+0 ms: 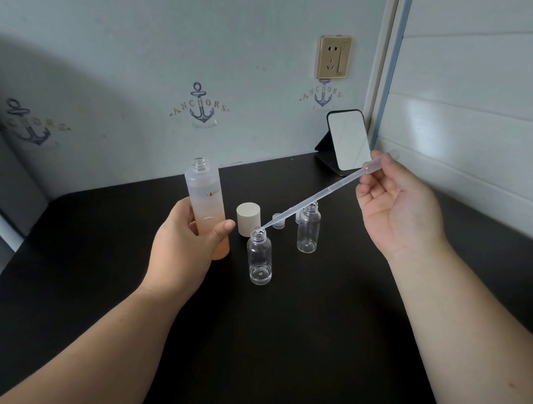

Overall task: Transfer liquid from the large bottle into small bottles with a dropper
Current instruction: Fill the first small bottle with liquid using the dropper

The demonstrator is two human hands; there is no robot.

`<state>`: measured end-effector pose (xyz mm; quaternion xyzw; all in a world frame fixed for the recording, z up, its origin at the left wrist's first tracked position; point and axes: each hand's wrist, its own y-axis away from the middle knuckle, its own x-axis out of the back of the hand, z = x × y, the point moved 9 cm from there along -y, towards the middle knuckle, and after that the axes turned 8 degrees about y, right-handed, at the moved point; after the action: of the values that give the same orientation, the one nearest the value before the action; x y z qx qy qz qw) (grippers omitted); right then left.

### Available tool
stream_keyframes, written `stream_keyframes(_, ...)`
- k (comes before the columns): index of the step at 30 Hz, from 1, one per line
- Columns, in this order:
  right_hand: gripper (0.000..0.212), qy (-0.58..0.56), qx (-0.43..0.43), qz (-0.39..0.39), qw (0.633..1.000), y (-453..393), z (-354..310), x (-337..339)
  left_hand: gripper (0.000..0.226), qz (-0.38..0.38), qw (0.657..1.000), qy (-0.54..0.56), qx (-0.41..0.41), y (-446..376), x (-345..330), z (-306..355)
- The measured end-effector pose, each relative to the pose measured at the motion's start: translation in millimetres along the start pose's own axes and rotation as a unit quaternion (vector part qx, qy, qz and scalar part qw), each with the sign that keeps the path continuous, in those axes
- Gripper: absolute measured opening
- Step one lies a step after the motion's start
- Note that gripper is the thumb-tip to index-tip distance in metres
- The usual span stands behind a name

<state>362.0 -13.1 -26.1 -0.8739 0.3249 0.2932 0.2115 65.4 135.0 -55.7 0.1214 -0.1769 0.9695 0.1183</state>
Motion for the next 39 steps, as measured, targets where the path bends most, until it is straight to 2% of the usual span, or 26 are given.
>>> stream_keyframes(3,0.014,0.006,0.003,-0.002,1.0,0.2,-0.1,-0.3,0.065,-0.013,0.999,0.03,0.006,2.6,-0.2,-0.2)
stream_keyframes(7,0.013,0.009,0.003,-0.001,1.0,0.9,-1.2,0.0,0.043,-0.014,0.997,0.073,0.012,10.3,6.3,-1.1)
stream_keyframes(9,0.011,0.014,0.009,-0.003,1.0,1.5,-2.1,-0.5,0.039,0.023,0.996,0.085,-0.001,13.6,15.7,3.8)
stream_keyframes(12,0.009,0.023,0.016,-0.006,1.0,2.2,-1.7,-1.0,0.032,0.113,0.989,0.058,-0.07,24.5,37.7,22.0)
stream_keyframes(14,0.01,0.026,0.017,-0.008,0.999,2.4,-1.3,-0.9,0.025,0.125,0.984,0.037,-0.12,34.0,42.1,36.1)
stream_keyframes(17,0.01,0.025,0.019,-0.012,0.999,2.8,-2.2,-1.6,0.023,0.042,0.985,0.017,-0.169,43.0,23.1,49.9)
stream_keyframes(20,0.009,0.022,0.021,-0.015,0.999,3.4,-3.2,-2.4,0.016,-0.071,0.983,-0.022,-0.167,45.2,-4.6,52.1)
stream_keyframes(23,0.009,0.023,0.021,-0.018,0.999,3.7,-2.7,-3.1,0.033,-0.153,0.977,-0.055,-0.141,44.8,-23.8,47.3)
stream_keyframes(26,0.009,0.024,0.02,-0.018,0.999,3.5,-2.0,-3.4,0.052,-0.196,0.968,-0.091,-0.125,45.2,-37.5,43.0)
stream_keyframes(32,0.01,0.034,0.018,-0.021,0.999,2.8,-0.7,-4.4,0.027,-0.196,0.963,-0.136,-0.126,40.5,-43.2,31.7)
stream_keyframes(39,0.014,0.033,0.01,-0.024,0.999,1.5,1.6,-2.3,0.025,-0.194,0.962,-0.121,-0.148,41.2,-39.5,35.9)
